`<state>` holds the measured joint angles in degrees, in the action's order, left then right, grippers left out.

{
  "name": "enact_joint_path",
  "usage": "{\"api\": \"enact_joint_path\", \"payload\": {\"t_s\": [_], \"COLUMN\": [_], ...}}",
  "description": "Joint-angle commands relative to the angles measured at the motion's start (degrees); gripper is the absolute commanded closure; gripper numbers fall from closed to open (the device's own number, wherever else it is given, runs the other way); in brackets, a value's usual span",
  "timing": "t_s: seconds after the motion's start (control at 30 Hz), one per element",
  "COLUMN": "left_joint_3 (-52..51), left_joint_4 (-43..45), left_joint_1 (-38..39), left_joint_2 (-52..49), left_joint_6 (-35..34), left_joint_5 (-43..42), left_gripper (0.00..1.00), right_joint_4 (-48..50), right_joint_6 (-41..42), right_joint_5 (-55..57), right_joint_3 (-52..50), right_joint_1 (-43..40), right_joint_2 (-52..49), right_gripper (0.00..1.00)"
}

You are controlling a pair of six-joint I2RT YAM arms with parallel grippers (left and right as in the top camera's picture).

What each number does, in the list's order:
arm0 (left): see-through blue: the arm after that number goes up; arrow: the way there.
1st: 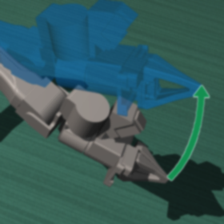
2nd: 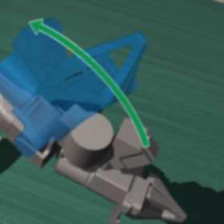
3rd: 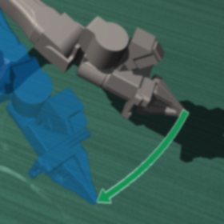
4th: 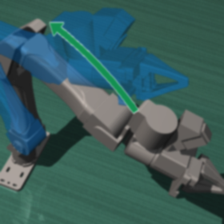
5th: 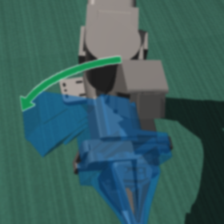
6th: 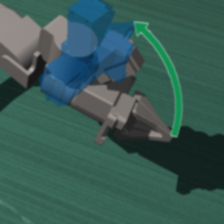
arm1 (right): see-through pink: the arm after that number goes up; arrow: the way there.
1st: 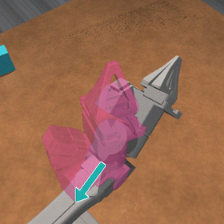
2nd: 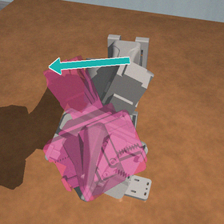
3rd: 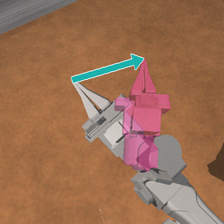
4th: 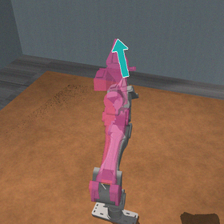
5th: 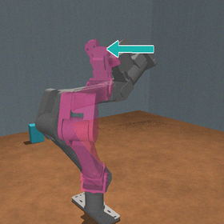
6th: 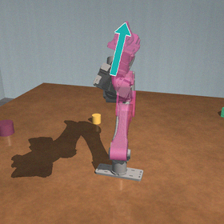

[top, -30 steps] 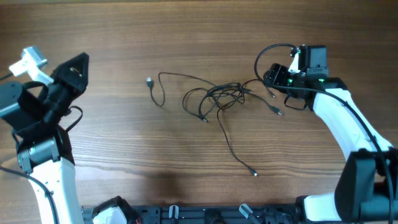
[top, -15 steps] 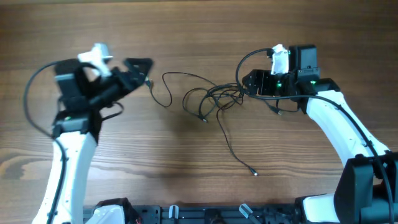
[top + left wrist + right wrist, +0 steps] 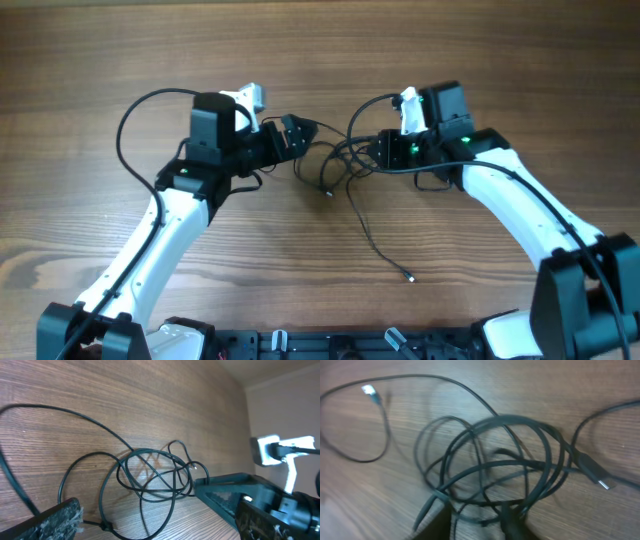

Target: Untangle cables

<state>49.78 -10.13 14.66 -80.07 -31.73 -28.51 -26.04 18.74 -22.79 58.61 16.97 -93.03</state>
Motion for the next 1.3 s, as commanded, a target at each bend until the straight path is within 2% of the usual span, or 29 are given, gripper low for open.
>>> {"api": "enact_joint_path", "payload": {"t_s": [0.0,0.1,0.2,0.3,0.57,0.67,1.03,1.07,1.1,1.17,1.27], "left_joint_3": [0.04,0.04,0.04,0.04,0.04,0.04,0.04,0.04,0.04,0.04,0.04], "left_joint_4": [-0.11,0.0,-0.02,0.0,0.07,1.03,4.5,5.35,5.97,6.05,3.78], "left_joint_1": [2.49,4.63,7.67,9.55,13.6,14.14,19.02,19.34,19.43,19.32,18.56], "left_joint_2": [-0.74,-1.14,-2.54,-4.46,-9.18,-10.45,-16.63,-17.0,-17.22,-17.53,-17.66], "left_joint_6": [1.53,1.92,7.54,12.37,37.75,39.01,39.01,39.01,39.01,38.93,35.87], "left_joint_5": [3.76,5.01,6.16,6.12,7.54,12.68,12.98,13.03,13.2,14.78,23.02], "left_gripper": [0.0,0.0,0.0,0.0,0.0,0.0,0.01,0.11,0.3,0.96,0.96], "right_joint_4": [-0.55,-0.66,-1.03,-1.05,-3.65,-4.66,-5.53,-5.51,-5.46,-5.77,-9.35], "right_joint_6": [2.08,3.58,3.58,3.58,3.52,3.5,3.1,3.06,2.91,0.13,-3.8], "right_joint_5": [3.54,2.69,1.29,1.29,1.31,1.29,-0.85,-0.85,-0.85,-0.83,-0.81], "right_joint_3": [-0.17,0.0,0.07,0.07,0.04,0.04,0.04,0.04,0.04,0.22,1.95], "right_joint_1": [-0.17,-0.55,-0.55,-0.55,-0.55,-0.55,-0.55,-0.55,-0.55,-0.55,-1.09], "right_joint_2": [-2.38,-1.38,1.14,3.45,5.11,5.11,5.11,5.11,5.11,5.25,5.97], "right_gripper": [0.87,0.89,0.95,0.96,0.96,0.96,0.96,0.96,0.96,0.96,0.96]}}
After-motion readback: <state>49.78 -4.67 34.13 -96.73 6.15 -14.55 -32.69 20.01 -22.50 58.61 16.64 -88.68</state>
